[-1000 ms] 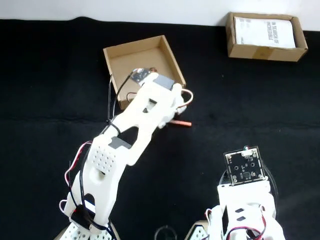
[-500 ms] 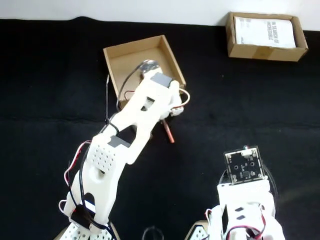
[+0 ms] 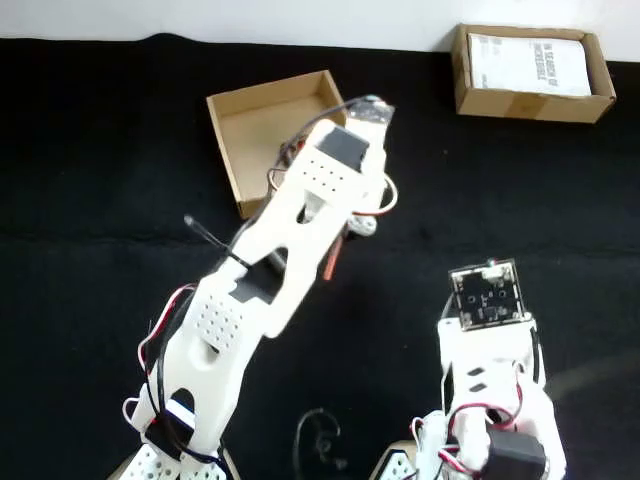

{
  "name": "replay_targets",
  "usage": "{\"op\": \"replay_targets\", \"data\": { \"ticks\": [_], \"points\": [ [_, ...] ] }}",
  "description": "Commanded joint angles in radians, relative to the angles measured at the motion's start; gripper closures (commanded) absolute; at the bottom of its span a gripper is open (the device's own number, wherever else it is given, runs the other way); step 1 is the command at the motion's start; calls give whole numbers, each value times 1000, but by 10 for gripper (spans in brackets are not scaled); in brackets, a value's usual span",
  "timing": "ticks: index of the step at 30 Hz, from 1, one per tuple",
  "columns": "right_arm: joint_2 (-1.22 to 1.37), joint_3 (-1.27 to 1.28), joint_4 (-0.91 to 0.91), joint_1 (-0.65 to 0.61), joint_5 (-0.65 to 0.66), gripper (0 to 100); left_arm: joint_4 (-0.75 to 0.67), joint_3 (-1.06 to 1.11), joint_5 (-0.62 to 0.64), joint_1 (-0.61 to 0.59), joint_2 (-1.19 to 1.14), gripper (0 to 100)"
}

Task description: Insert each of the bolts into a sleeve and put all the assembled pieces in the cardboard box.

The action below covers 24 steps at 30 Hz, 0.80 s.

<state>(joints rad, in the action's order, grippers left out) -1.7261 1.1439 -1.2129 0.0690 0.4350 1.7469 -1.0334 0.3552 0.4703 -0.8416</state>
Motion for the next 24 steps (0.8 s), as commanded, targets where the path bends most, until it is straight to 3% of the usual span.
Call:
{"op": "replay_targets", "data": {
  "ticks": [1,8,12,16,24],
  "points": [
    [-8,77,160,-27,2,992,14,-85,-64,-21,33,991],
    [-8,314,450,-197,0,992,14,-87,-195,-24,205,991],
    [-8,432,685,-262,-127,992,14,-42,-310,-41,325,991],
    [-8,512,898,-291,-279,992,14,151,-417,-58,486,991],
    [-8,547,1010,-314,-454,992,-57,573,-379,-27,797,991]
  ]
}}
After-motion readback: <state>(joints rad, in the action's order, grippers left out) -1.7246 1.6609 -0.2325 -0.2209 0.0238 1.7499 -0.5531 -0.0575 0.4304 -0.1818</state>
